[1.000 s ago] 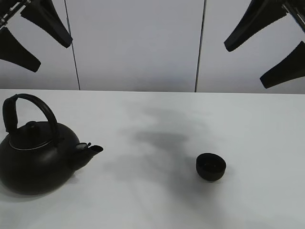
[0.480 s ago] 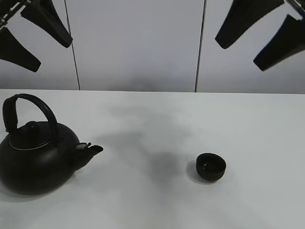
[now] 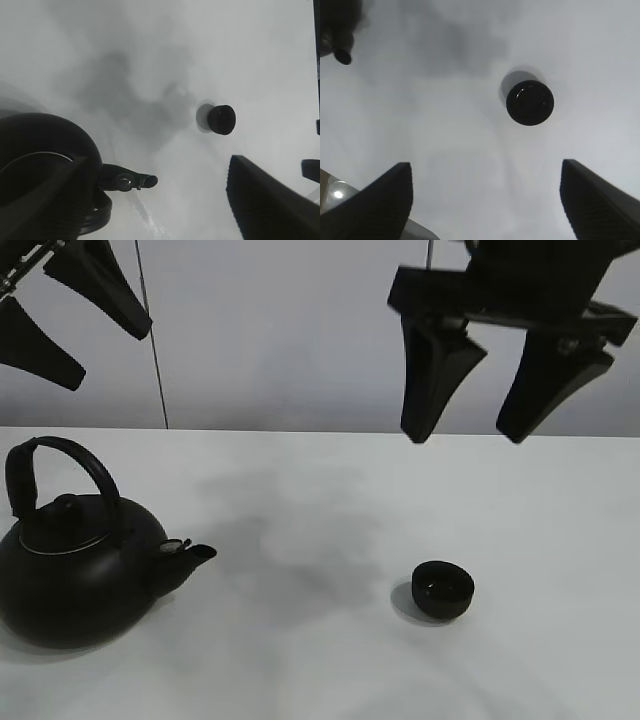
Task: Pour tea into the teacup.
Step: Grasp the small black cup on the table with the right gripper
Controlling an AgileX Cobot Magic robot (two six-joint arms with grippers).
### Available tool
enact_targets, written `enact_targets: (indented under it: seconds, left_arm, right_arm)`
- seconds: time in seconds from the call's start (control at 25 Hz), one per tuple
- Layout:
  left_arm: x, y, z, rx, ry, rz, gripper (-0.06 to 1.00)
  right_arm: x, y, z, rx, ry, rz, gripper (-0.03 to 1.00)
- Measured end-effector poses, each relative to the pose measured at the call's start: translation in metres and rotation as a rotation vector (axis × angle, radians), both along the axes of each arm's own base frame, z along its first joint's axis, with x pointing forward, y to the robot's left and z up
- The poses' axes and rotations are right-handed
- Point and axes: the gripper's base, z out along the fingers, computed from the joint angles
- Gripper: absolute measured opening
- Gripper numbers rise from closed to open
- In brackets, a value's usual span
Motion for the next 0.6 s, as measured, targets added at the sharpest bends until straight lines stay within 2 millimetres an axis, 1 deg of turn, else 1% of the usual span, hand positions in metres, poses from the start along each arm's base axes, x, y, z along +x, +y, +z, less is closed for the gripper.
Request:
enact_targets:
  seconds: [0.2,0.36,0.48,0.6]
  left_arm:
    - [0.0,0.0,0.0,0.0,-0.001,0.001,0.54]
    - [0.0,0.0,0.0,0.0,-0.001,0.001,0.54]
    - [0.0,0.0,0.0,0.0,-0.003,0.003,0.54]
    - [0.001,0.0,0.0,0.001,-0.005,0.004,0.54]
  right_arm:
    - [0.018,0.005,-0.041,-0.068,0.106,-0.037,0.56]
    - [0.028,0.007,-0.068,-0.121,0.16,-0.049,0.56]
    - [0.032,0.008,-0.08,-0.135,0.172,-0.053,0.56]
    - [0.036,0.01,-0.082,-0.132,0.14,-0.052,0.56]
